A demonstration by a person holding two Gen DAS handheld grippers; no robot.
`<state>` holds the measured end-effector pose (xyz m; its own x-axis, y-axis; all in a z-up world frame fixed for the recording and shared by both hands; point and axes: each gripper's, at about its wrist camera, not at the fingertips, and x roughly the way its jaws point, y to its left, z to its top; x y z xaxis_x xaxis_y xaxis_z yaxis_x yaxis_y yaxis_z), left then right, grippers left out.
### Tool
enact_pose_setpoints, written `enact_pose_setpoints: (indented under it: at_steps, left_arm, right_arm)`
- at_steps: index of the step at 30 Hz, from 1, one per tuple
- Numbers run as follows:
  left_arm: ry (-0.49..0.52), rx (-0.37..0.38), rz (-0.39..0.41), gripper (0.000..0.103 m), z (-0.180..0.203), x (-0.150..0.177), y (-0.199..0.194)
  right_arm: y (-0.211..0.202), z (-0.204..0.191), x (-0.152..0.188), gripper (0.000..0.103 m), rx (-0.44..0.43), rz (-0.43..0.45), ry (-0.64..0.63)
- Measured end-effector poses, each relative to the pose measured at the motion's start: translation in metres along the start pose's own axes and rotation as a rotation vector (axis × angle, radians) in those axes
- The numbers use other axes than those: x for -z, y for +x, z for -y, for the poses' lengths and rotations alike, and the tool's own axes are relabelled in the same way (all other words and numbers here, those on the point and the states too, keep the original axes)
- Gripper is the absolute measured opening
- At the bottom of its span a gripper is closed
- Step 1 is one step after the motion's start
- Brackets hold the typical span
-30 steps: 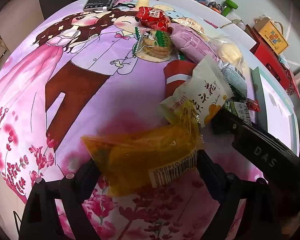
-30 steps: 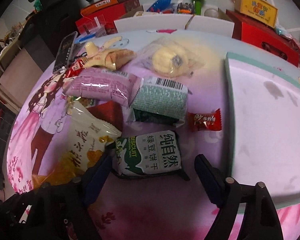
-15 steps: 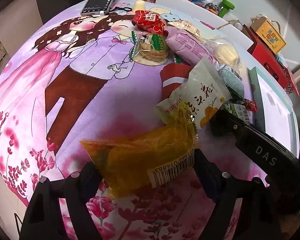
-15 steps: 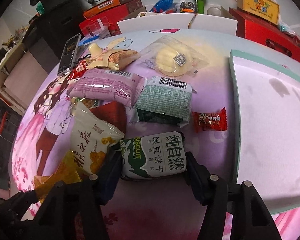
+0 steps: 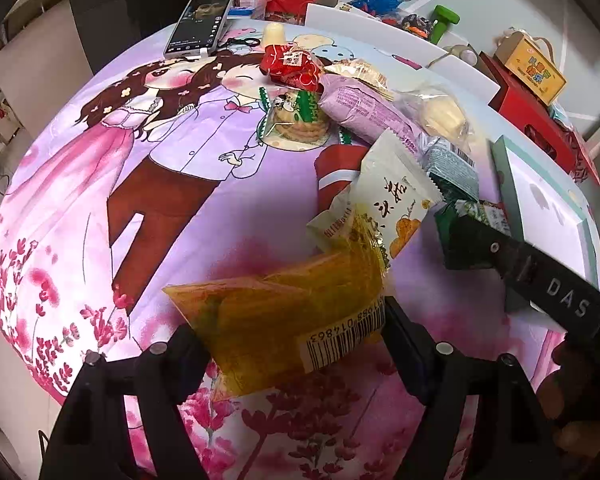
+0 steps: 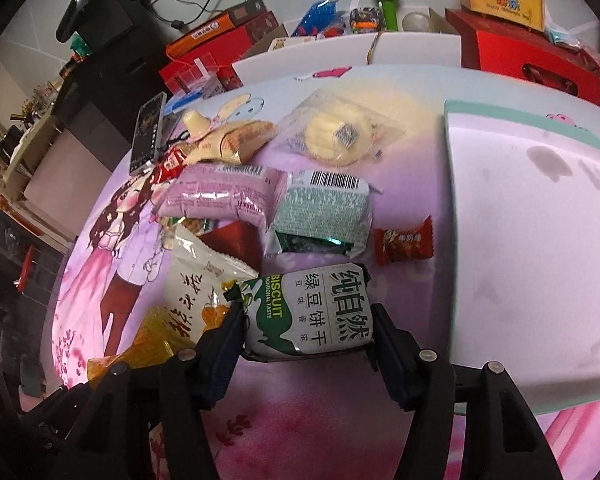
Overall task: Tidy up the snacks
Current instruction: 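Grasp the yellow bread bag with the left tool while the right tool grasps the green biscuit pack, then place the yellow bag in the white tray with the left tool while the right tool places the biscuit pack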
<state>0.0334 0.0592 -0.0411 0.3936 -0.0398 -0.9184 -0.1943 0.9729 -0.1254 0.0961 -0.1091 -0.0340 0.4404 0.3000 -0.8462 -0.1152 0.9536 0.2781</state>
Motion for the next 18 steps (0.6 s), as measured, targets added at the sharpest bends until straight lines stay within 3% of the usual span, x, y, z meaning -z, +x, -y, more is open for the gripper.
enact_pose_setpoints:
  at_steps: [9,18]
  left_arm:
    - [0.008,-0.019,0.050,0.079,0.003,0.000,-0.025]
    - [0.082,0.014,0.109,0.079,0.035,-0.028,-0.045]
  right_arm:
    - [-0.024,0.011,-0.008,0.064,-0.012,0.062,0.035]
    - [-0.049,0.057,-0.022,0.064,0.073,0.154,0.134]
